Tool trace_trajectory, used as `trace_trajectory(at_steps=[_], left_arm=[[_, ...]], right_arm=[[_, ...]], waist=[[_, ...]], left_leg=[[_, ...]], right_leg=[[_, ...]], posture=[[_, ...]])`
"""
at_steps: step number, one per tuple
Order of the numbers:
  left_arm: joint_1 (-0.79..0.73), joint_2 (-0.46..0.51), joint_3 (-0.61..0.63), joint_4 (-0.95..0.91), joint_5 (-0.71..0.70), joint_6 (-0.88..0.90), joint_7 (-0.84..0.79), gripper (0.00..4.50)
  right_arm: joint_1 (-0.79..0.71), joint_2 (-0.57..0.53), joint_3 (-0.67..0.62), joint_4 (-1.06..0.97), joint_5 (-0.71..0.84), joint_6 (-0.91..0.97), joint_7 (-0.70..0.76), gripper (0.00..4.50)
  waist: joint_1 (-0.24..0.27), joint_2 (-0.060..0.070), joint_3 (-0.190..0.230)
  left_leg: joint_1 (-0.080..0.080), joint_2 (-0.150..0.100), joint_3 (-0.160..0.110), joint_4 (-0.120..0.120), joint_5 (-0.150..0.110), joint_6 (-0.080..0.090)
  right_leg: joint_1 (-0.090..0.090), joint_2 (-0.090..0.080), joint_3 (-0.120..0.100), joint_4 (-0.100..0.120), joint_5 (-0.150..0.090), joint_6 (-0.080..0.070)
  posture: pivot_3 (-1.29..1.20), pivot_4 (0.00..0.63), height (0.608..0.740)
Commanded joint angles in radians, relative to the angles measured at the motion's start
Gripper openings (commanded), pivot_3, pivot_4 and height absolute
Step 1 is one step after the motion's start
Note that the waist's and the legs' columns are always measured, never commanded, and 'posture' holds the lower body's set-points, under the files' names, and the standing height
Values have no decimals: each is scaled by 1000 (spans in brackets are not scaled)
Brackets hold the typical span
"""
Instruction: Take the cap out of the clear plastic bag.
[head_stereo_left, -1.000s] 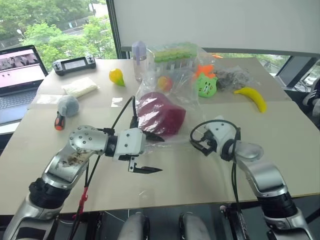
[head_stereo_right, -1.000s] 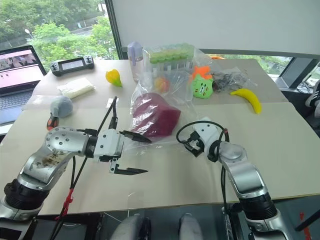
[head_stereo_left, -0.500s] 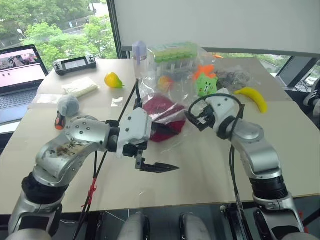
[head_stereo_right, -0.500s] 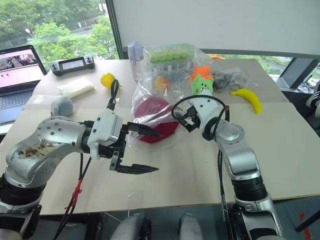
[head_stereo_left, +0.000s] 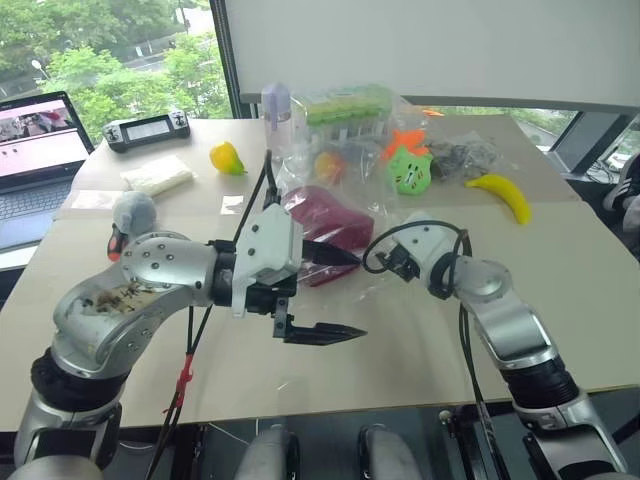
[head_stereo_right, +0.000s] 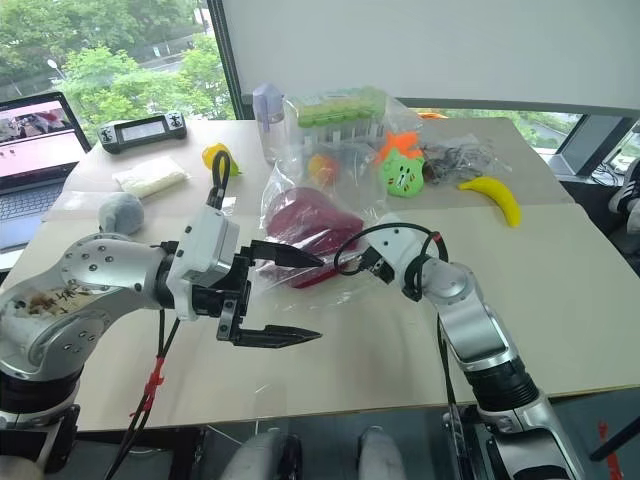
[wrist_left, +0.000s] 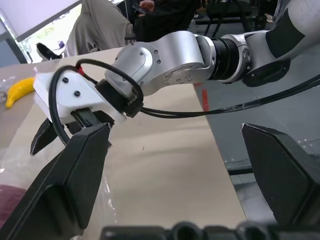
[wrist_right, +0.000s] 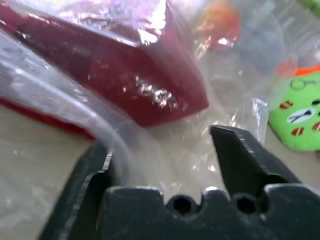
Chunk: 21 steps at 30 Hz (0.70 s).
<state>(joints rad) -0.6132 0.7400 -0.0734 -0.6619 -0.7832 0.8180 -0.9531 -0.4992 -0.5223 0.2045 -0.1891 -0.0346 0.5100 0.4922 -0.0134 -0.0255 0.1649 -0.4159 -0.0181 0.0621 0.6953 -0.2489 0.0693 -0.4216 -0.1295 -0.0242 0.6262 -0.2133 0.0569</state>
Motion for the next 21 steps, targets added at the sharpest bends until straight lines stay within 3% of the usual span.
trace_trajectory(at_steps=[1,5,6,11,16,21], left_arm=[[4,9,14,-15,-37,27,17,4500],[13,6,11,-3,-56,67,46,4500],[15,2,15,-2,-73,83,59,4500],[43,-35,38,-24,-191,176,165,4500],[65,-150,31,0,-275,224,325,4500],[59,-90,-153,17,23,97,306,4500]], right_arm=[[-22,13,-31,-12,-25,-42,-33,1397],[-31,35,-43,-13,-27,-49,-48,165],[-33,42,-46,-16,-25,-48,-50,32],[-51,96,-84,-34,-9,-54,-90,32],[-73,135,-136,-82,8,-55,-116,32],[-113,162,-157,-149,39,15,-123,32]], waist=[[2,0,0],[1,0,0],[1,0,0],[1,0,0],[2,0,0],[1,0,0]], left_leg=[[0,0,0,0,0,0],[0,0,0,0,1,-1],[0,0,0,0,1,-1],[0,0,0,0,0,-1],[0,0,0,0,2,-4],[1,-1,0,-1,3,-5]], right_leg=[[0,0,0,0,0,0],[0,0,0,0,0,0],[0,0,0,0,0,0],[0,0,0,0,0,0],[0,0,1,0,0,0],[0,0,1,1,0,0]], posture=[[0,150,740],[0,150,740],[0,150,740],[0,150,740],[0,150,740],[0,150,740]])
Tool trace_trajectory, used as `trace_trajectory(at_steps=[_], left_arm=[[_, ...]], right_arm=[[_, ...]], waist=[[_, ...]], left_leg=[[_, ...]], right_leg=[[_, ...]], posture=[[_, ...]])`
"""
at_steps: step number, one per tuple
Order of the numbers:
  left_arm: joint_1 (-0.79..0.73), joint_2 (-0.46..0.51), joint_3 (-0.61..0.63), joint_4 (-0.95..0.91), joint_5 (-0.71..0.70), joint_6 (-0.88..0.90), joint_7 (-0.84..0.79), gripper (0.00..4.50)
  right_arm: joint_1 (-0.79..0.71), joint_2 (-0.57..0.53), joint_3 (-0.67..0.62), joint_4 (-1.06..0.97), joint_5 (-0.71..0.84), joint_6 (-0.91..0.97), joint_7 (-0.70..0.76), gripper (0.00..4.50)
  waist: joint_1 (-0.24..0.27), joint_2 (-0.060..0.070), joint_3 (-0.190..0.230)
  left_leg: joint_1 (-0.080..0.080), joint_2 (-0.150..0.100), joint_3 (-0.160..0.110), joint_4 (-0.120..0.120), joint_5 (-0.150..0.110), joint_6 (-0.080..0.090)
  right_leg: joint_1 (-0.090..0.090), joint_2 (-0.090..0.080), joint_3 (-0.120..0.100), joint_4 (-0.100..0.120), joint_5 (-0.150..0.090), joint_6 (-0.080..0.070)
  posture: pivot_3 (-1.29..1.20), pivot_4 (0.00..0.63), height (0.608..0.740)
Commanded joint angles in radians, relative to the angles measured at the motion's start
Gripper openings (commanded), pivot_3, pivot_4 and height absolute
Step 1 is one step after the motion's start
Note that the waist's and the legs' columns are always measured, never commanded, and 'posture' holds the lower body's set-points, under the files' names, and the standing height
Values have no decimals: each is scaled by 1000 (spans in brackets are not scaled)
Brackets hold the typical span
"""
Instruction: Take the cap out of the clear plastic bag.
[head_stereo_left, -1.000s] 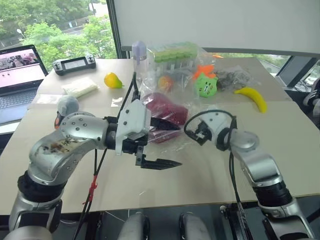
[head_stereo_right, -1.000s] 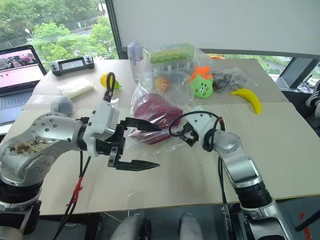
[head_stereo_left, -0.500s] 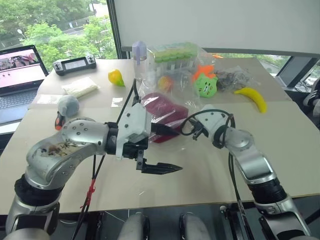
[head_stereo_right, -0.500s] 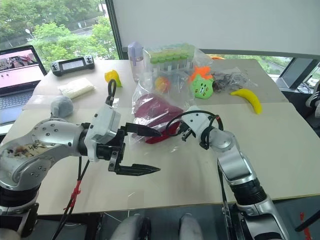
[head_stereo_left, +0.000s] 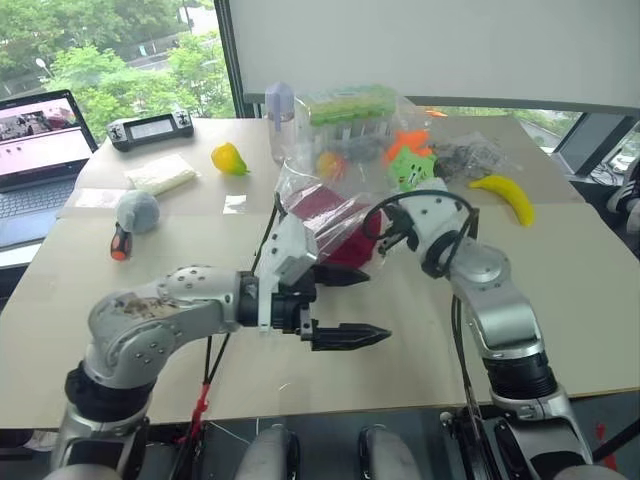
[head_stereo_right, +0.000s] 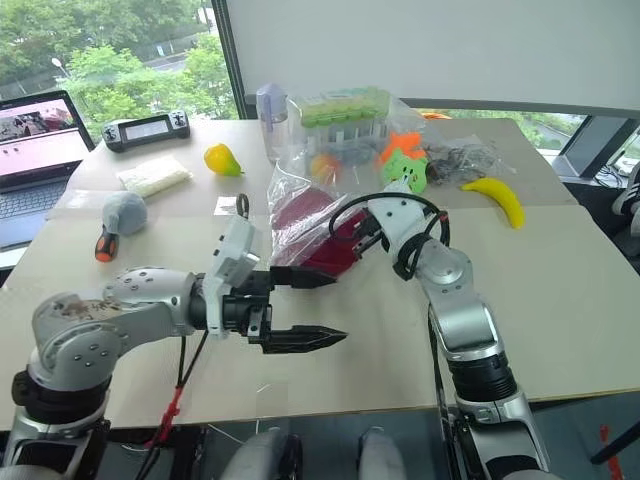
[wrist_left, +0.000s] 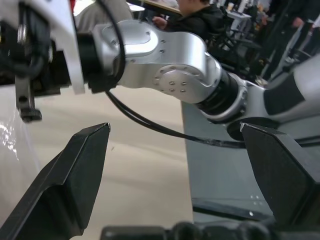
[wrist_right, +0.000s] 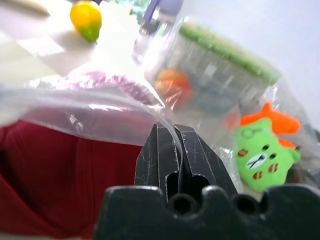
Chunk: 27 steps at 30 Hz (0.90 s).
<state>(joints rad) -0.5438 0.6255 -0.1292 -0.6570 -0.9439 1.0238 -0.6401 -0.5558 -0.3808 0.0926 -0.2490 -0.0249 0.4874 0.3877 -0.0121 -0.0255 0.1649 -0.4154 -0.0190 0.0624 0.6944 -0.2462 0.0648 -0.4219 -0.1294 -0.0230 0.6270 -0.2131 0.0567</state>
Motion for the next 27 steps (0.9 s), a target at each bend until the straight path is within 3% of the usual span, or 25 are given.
trace_trajectory(at_steps=[1,5,12,19,22,27], left_arm=[[-10,29,-142,35,261,-162,-3,4500],[45,24,-271,102,494,-401,-42,4500],[180,-24,-320,181,787,-733,26,4500],[181,-146,-207,66,802,-734,100,4500],[179,-137,-191,35,857,-743,103,4500],[200,-80,-269,61,1013,-784,77,4500]], right_arm=[[-76,36,-50,-106,46,64,-23,32],[-117,71,-52,-152,78,131,-24,32],[-112,84,-35,-198,119,227,-15,32],[-24,47,27,-218,100,288,-13,32],[-5,43,34,-225,106,296,-17,32],[17,33,37,-215,102,295,-25,32]], waist=[[-2,0,0],[-1,0,0],[1,0,0],[2,0,0],[-2,0,0],[-1,0,0]], left_leg=[[0,0,0,0,0,0],[1,1,1,-1,0,0],[-1,1,2,-2,-1,1],[-1,1,1,-2,-5,9],[0,1,1,-2,-5,8],[0,1,1,-2,-5,8]], right_leg=[[0,0,0,0,0,0],[-1,1,1,0,0,-1],[-2,0,1,-2,0,-1],[-1,-1,0,-1,0,-1],[-1,-1,1,-1,0,-1],[-1,0,0,-1,0,-1]], posture=[[0,150,740],[0,150,740],[0,150,740],[0,150,740],[0,150,740],[0,150,740]])
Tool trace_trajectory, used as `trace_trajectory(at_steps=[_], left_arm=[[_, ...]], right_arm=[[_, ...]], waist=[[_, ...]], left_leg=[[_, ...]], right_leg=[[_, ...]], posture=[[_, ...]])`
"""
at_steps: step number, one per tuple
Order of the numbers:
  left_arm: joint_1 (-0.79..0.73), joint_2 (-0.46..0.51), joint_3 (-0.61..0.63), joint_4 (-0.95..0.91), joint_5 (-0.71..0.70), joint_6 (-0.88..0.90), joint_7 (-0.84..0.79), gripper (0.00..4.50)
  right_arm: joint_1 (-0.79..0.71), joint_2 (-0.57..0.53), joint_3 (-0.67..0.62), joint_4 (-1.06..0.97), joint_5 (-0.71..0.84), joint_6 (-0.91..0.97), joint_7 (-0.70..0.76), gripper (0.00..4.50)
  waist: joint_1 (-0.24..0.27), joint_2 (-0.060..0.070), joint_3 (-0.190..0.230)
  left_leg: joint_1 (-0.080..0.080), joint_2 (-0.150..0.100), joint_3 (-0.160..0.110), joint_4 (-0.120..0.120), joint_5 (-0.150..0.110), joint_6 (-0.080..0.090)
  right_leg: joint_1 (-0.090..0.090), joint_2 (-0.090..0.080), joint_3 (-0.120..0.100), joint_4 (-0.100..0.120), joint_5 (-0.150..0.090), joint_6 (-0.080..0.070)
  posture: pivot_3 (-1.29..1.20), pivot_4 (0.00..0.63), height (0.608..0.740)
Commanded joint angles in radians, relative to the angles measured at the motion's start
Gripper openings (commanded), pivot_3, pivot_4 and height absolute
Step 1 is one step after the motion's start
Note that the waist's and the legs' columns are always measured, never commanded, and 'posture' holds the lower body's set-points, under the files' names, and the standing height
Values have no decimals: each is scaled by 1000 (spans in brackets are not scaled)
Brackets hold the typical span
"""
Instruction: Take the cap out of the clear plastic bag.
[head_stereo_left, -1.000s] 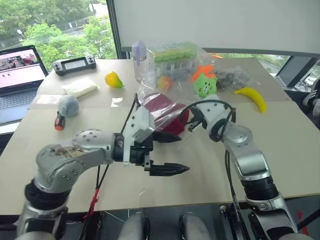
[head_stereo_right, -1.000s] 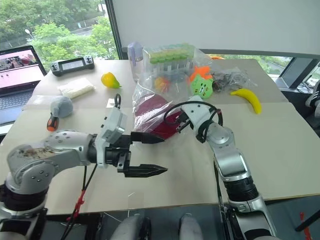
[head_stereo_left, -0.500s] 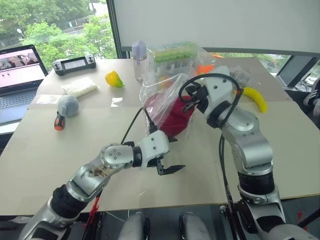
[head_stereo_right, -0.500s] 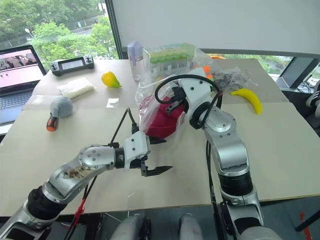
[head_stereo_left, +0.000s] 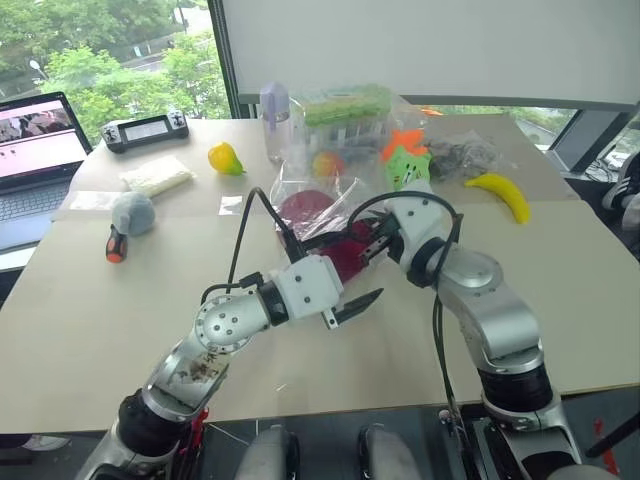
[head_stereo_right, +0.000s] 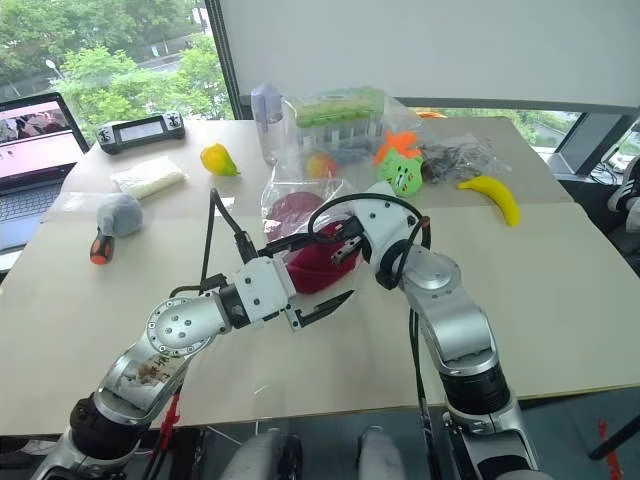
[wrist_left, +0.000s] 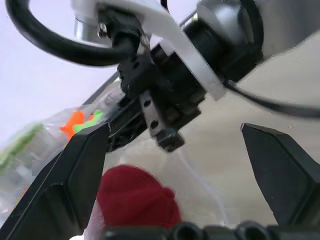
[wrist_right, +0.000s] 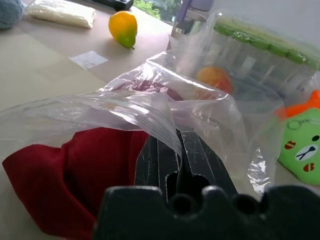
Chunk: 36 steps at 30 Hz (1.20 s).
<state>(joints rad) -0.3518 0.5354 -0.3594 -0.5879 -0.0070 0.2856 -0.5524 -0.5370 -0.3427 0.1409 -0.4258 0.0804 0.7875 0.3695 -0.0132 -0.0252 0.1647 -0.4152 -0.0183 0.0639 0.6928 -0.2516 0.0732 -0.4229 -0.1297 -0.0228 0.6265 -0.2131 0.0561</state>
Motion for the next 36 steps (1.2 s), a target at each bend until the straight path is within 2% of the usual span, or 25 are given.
trace_trajectory(at_steps=[1,7,12,17,23,26,29,33,36], left_arm=[[11,15,-56,9,101,-65,-16,4500],[4,16,-96,162,193,-199,-31,4500],[-27,11,-24,261,247,-268,22,4500],[-54,-47,-15,300,331,-272,83,4500],[-82,-82,-62,371,398,-316,65,4500],[-242,-122,-62,698,396,-434,87,4500],[-313,-142,-67,953,388,-562,117,4500],[-305,-151,-88,1055,435,-676,181,4500],[-268,-165,-102,1045,423,-722,160,4500]], right_arm=[[1,-7,-13,-38,-4,-5,-8,32],[4,-8,-17,-40,-5,-2,-17,32],[10,-8,-19,-55,-6,7,-24,32],[14,-9,-21,-65,-5,16,-33,32],[10,-13,-24,-73,-5,26,-38,32],[5,-14,-23,-72,-5,29,-40,32],[-1,-13,-21,-72,-5,31,-43,32],[-6,-15,-21,-79,-8,36,-47,32],[-4,-18,-24,-85,-9,41,-50,32]], waist=[[1,0,0],[2,0,0],[1,0,0],[3,0,0],[4,0,0],[14,0,0],[13,0,0],[6,0,0],[7,0,0]], left_leg=[[0,0,0,0,0,0],[0,0,0,0,0,0],[0,0,0,0,0,0],[0,0,0,0,0,1],[-1,0,0,0,-1,1],[-1,0,0,1,-1,1],[0,0,-1,2,0,1],[-1,0,0,1,0,1],[-2,0,-1,1,0,0]], right_leg=[[0,0,0,0,0,0],[0,0,-1,0,0,0],[0,0,-1,0,0,0],[0,0,-1,-1,0,0],[0,0,-1,0,0,0],[0,-1,-2,0,0,0],[1,0,-3,1,1,0],[0,0,-3,1,0,0],[0,0,-5,2,1,0]], posture=[[0,150,740],[0,150,740],[0,150,740],[0,150,740],[0,150,740],[0,150,740],[0,150,740],[0,150,740],[0,150,740]])
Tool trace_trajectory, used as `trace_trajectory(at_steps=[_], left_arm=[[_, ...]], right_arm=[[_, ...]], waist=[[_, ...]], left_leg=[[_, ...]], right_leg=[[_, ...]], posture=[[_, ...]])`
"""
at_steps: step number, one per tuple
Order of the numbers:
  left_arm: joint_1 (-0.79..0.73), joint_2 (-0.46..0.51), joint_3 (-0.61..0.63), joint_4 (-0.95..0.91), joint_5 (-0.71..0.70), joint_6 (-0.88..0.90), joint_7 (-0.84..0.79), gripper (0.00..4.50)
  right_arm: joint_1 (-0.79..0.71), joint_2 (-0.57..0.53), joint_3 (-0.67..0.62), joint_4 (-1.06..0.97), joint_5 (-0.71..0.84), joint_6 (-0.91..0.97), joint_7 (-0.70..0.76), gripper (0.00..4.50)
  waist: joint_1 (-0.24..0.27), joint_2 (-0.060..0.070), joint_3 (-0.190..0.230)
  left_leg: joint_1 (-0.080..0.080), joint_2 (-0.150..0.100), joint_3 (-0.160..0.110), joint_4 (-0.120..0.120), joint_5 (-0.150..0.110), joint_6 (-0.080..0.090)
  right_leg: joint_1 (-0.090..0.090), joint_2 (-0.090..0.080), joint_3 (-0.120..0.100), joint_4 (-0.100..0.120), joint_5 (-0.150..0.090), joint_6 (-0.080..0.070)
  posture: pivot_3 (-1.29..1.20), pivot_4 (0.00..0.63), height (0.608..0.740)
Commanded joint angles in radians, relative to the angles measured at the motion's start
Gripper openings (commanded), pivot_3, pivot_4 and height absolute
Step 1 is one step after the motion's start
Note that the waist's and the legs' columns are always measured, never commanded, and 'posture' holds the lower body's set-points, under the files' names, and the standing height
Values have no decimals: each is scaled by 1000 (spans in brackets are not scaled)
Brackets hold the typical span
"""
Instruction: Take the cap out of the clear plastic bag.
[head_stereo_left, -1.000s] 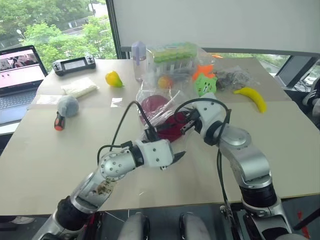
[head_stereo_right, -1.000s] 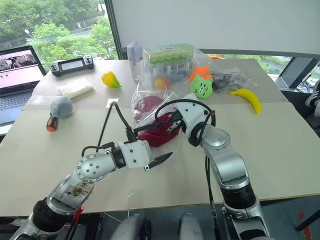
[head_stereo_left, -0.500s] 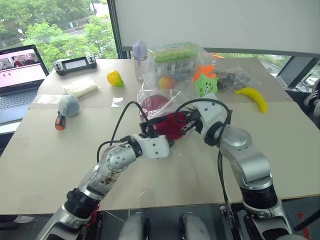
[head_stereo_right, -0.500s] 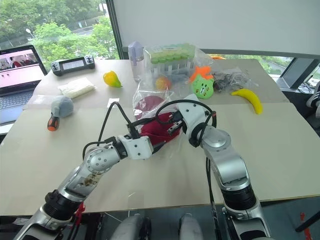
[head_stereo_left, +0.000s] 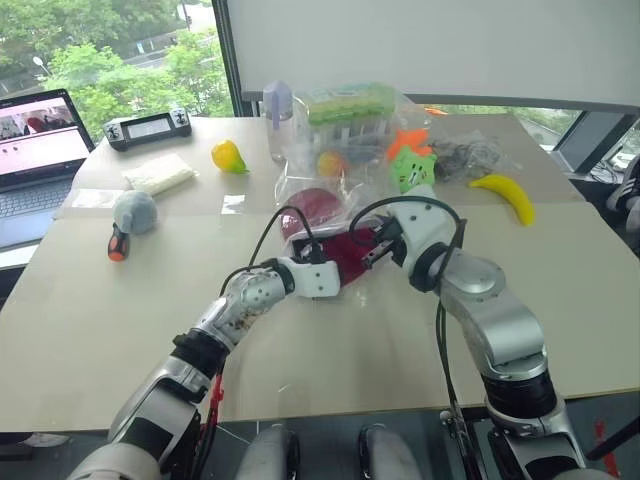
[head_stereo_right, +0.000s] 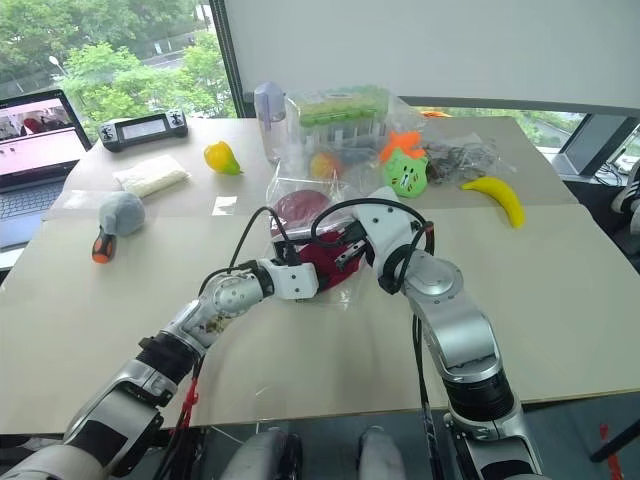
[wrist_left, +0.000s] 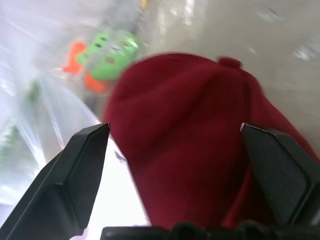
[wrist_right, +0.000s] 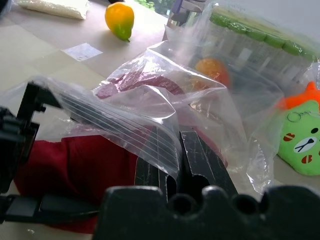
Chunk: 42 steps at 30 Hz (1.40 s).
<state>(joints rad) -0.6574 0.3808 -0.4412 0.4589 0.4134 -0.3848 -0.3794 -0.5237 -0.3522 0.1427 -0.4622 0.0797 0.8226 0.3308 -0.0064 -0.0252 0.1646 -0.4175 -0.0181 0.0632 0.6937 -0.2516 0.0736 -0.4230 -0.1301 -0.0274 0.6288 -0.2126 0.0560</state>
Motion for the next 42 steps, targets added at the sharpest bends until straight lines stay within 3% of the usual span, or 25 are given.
trace_trajectory(at_steps=[1,9,22,31,37,42], left_arm=[[52,-13,-22,-17,-2,-61,-21,4500],[109,-38,-25,-41,-39,-99,-89,4500],[93,-87,132,-112,-181,-125,-30,4500],[137,-88,65,-153,-283,-111,-251,4500],[128,-60,34,-144,-191,-108,-267,4500],[109,-57,60,-132,-109,-74,-186,4500]], right_arm=[[-17,-9,-27,-51,-8,8,-13,32],[-15,-9,-27,-56,-8,15,-23,32],[-9,-9,-23,-50,-8,8,-26,32],[-9,-10,-22,-46,-10,6,-27,32],[-10,-9,-21,-46,-16,8,-27,32],[-8,-10,-22,-48,-23,9,-24,32]], waist=[[0,0,0],[4,0,0],[3,0,0],[-1,0,0],[-3,0,0],[-3,0,0]], left_leg=[[0,0,0,0,0,0],[0,0,0,0,-1,2],[0,0,0,1,-1,2],[0,0,0,1,-1,2],[0,0,0,1,-1,2],[0,0,0,1,-1,2]], right_leg=[[0,0,0,-1,0,0],[1,-1,-1,-3,0,1],[0,-1,-1,-3,0,1],[0,-1,-1,-3,0,1],[0,-1,-1,-3,0,1],[0,-1,-1,-3,0,1]], posture=[[0,150,740],[0,150,740],[0,150,740],[0,150,740],[0,150,740],[0,150,740]])
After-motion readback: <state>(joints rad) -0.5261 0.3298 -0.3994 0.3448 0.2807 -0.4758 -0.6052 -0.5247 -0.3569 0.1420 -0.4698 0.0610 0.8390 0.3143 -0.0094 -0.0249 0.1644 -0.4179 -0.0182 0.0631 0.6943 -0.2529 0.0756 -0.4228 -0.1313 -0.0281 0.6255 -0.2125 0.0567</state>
